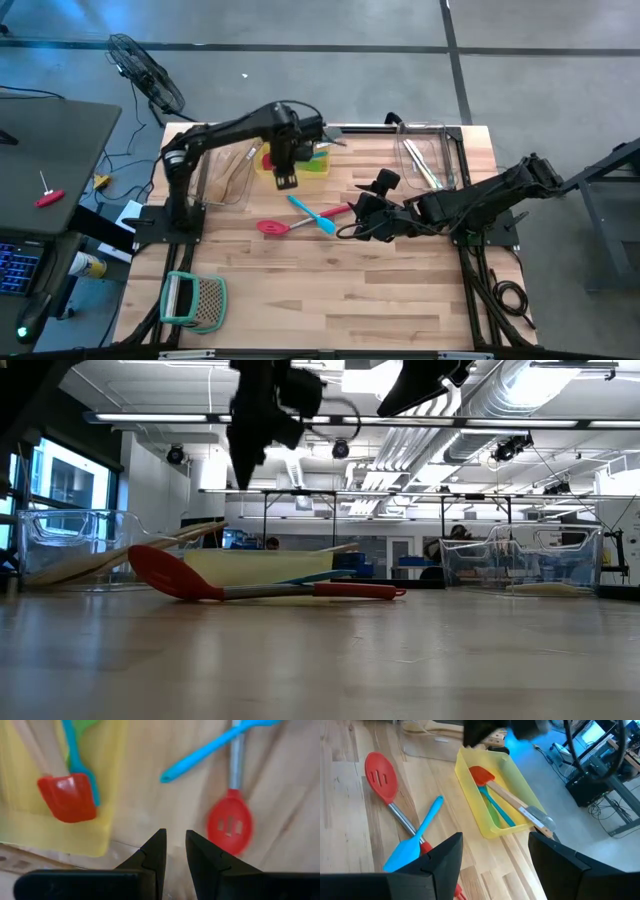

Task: Pick & Place Kitchen Items
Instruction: Put the blue spatula into the yellow bin

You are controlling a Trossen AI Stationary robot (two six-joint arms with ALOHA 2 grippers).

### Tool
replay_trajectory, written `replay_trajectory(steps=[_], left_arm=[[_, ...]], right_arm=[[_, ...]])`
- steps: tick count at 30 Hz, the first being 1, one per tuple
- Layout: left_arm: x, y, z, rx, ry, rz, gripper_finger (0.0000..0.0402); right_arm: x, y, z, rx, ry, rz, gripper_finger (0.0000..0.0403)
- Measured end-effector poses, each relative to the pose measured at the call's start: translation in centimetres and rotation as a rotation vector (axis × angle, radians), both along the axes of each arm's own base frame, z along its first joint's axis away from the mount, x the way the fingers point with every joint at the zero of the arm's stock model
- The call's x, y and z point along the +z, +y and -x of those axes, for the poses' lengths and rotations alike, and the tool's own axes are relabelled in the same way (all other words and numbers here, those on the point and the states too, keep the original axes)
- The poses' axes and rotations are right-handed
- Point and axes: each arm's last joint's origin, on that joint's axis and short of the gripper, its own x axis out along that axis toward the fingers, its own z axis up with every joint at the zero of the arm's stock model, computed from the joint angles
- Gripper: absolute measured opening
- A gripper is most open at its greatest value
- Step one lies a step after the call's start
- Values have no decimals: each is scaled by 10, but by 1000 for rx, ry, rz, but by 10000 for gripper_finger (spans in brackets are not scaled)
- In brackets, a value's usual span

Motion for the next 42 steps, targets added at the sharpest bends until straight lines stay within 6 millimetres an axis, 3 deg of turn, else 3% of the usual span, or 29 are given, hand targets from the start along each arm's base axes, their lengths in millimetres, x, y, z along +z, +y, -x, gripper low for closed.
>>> replay_trajectory(steps=[7, 12, 19, 24, 33, 37, 42], left_arm=[[23, -51, 3, -89, -69, 82, 70], [23, -65, -1, -91, -59, 70, 77], [22, -65, -3, -25, -77, 63, 160], [22, -83, -9, -79, -102, 91, 218], [21, -120, -15, -390, -117, -20, 239], [4, -133, -25, -561, -184, -49, 239], [-26, -133, -37, -588, -250, -80, 239]], right_arm=[[0, 0, 0, -5, -5, -6, 219], [-1, 0, 1, -26, -23, -35, 219], [-2, 0, 2, -25, -15, -66, 219], [-3, 1, 1, -2, -6, -88, 219], [-5, 2, 3, 34, 31, -121, 219], [-7, 3, 5, 23, 43, -163, 219], [-15, 8, 16, 17, 143, -177, 219]])
